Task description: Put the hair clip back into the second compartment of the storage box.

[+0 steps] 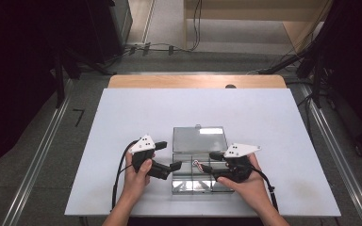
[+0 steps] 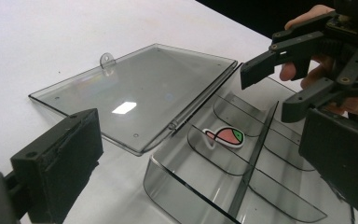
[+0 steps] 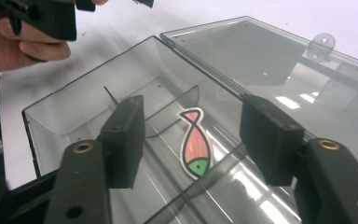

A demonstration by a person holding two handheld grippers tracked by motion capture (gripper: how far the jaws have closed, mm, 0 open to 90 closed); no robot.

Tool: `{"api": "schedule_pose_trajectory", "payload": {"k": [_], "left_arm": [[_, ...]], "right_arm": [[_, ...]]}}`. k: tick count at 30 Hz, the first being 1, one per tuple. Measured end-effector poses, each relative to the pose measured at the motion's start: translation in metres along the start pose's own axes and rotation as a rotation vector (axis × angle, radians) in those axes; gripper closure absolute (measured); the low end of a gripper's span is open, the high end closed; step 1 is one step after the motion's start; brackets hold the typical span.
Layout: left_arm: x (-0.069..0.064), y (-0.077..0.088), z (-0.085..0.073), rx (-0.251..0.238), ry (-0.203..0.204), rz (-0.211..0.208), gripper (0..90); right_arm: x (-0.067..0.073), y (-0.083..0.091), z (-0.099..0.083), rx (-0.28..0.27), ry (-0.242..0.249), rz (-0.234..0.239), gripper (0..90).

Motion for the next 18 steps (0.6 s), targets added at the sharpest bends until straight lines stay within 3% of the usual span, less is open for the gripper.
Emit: {"api": "schedule_pose_trajectory", "payload": {"k": [10,18], "left_arm": [[0.009,-0.005,0.005,-0.001,0.007,0.009,0.0],[0.018,-0.012,0.009,-0.007,0.023,0.016,0.0]], "right_arm": [[-0.006,0.01,-0.001,0.027,-0.009,0.058,12.2],[-0.014,0.019,-0.003,-0.011,-0.035,0.094,0.5]]}}
Point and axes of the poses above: each handheld gripper's, and its own axes: y roughly backward along the jaws, z roughly out of its top, x roughly to its left, the point moved 1 cm from there along -y, roughly forward along the jaws, and after that the axes turned 12 degrees about -z, right-handed, at the moved point
